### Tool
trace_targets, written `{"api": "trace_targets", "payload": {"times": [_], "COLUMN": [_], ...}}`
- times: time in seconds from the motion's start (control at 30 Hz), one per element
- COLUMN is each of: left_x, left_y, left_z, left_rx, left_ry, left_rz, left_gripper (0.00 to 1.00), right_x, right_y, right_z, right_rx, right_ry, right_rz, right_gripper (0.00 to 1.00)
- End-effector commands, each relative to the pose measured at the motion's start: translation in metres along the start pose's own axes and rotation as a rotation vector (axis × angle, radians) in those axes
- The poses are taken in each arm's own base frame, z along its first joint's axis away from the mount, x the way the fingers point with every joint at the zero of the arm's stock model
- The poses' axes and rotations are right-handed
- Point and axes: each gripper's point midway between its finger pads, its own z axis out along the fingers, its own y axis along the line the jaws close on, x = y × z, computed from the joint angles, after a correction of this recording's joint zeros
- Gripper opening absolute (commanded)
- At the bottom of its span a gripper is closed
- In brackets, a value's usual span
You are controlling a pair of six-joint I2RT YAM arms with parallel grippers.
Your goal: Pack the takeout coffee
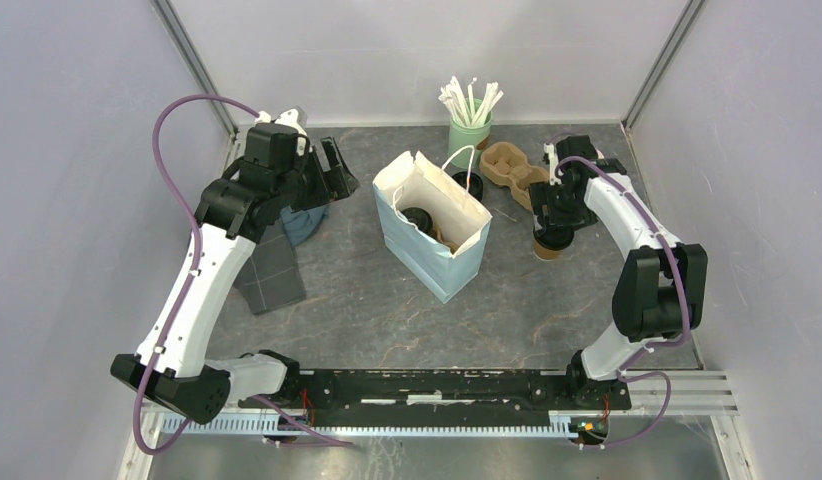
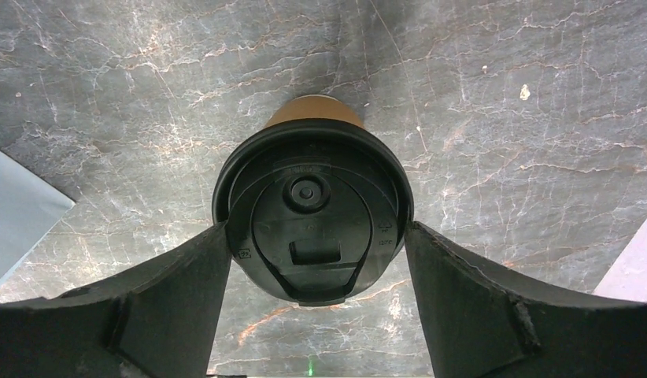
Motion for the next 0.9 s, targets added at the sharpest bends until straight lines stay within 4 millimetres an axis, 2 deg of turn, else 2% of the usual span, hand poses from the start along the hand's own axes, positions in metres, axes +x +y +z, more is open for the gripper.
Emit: {"api": "trace_targets", "payload": {"times": [0.0,0.23,0.73,0.87], "left_x": [-0.0086,-0.0085,-0.0082,-0.0061], "left_y": [-0.0038,-0.0036,-0.0039,-0.0077], "left_z": [-0.0049,-0.0054,-0.0080,-0.0094], "left_rx": [0.031,0.031,0.034,0.056], "left_ry": [-0.035,-0.035,-0.040,-0.029], "left_rz": [0.044,0.041,0.037,0.035], "left_gripper": [0.88,0.88,0.88,0.88], "right_x": [-0.0133,-0.0184,-0.0134,-0.0096], "right_y": [-0.0039,-0.0034,-0.0034,-0.0041], "right_z": [-0.0010,-0.0041,-0.0041,-0.0077], "right_rx": [0.013,0.009,0.010,0.014], "right_ry": [-0.037,-0.055,-0.053,-0.057], "right_rz": [-0.009,-0.005,-0.008,-0.005], "right_gripper": [0.87,0.86,0.79,0.83]}}
